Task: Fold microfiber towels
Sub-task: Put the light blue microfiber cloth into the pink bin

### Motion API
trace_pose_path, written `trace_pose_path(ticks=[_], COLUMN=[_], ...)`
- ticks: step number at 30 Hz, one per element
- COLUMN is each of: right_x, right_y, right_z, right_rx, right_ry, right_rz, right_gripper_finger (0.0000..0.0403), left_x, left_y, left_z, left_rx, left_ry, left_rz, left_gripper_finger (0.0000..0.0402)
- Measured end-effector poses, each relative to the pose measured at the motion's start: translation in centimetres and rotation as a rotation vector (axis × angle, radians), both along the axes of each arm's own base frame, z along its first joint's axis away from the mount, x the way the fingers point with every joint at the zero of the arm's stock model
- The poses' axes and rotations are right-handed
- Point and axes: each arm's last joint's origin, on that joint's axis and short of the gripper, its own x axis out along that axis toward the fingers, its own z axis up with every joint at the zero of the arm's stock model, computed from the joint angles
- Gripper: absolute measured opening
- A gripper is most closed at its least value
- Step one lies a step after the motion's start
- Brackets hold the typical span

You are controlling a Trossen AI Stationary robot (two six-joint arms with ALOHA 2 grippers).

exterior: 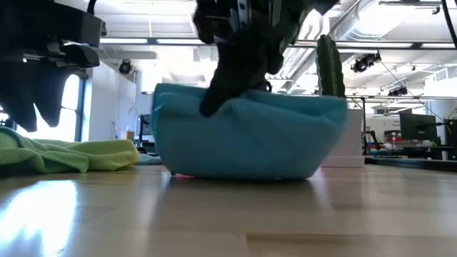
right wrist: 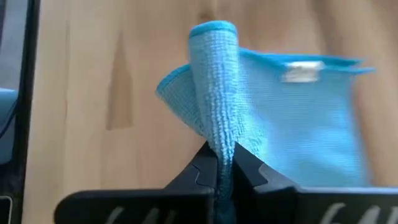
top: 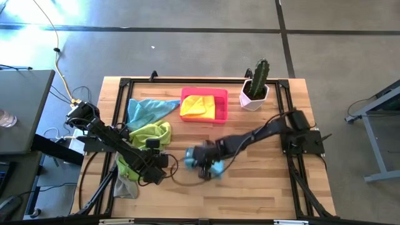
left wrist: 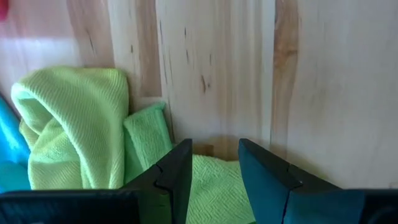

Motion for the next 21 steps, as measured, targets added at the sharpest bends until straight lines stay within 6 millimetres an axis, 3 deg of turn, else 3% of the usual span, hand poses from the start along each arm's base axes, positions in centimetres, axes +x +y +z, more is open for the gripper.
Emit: trace_pose_path(ticks=[6,14,21], right_x=[-0.1,-0.8,-1.6], right_y=[-6.0,-14.7,-19.9], right_z=[3.1,2.5,2.3], right_rx=[0.035,-0.081,-0.187], right_ry=[-0.038,0.015,-0.004], right_rz=[0.028,0.045,0.087], right_gripper_finger=[0.0001,0.0000,0.0000], left_x=[-0.7,-1.7,-2.6], left_y=[0.4,1.1,2.2], left_z=[0.4,2.5,4.9], left_rx=[0.026,0.030,0.023], left_ry=[0.052,-0.008,-0.140], left_rz=[0.000,0.006,0.045], left_gripper_finger=[0.0122,0.0122,0.0122])
